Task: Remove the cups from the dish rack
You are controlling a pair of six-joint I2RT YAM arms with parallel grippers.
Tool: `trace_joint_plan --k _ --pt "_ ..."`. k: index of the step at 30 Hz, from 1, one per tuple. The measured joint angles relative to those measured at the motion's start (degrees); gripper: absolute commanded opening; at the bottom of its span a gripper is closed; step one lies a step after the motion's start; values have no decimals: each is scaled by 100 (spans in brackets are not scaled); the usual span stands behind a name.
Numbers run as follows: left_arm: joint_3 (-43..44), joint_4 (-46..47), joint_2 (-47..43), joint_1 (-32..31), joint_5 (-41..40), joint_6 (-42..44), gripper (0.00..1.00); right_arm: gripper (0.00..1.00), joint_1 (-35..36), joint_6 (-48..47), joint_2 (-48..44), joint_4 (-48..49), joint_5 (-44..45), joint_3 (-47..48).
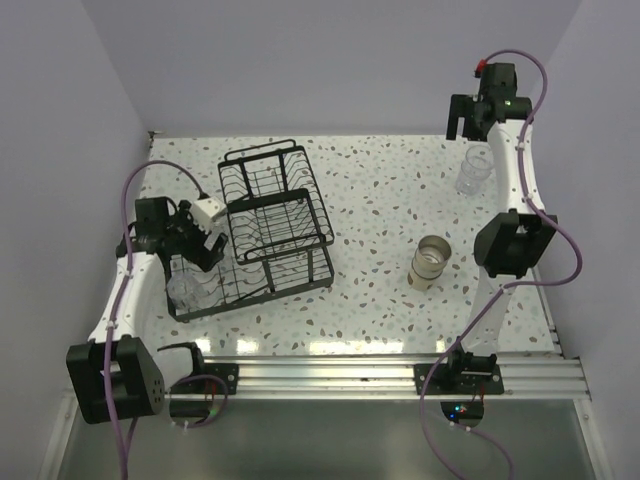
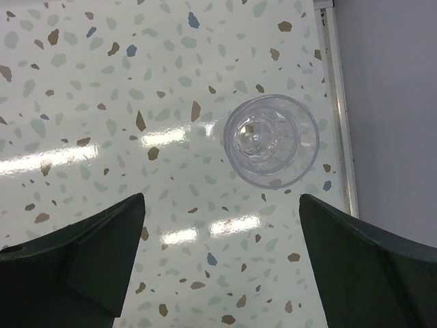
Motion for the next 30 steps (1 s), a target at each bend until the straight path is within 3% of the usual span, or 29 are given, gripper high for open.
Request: trace_joint_plan --k 10,15,18,22,30 --pt "-369 1172 299 -153 280 52 100 98 0 -22 -173 35 13 -382" --pt "-531 1637 299 -168 282 -24 92 98 0 -83 -188 39 17 -409" --pt "-533 1639 302 -168 286 -15 91 98 0 -125 -190 39 15 -409" --pt "-529 1543 267 -146 337 -4 100 98 0 -136 -190 37 13 -409" --pt "-638 1283 144 136 688 -109 99 98 0 -144 -190 33 9 -365"
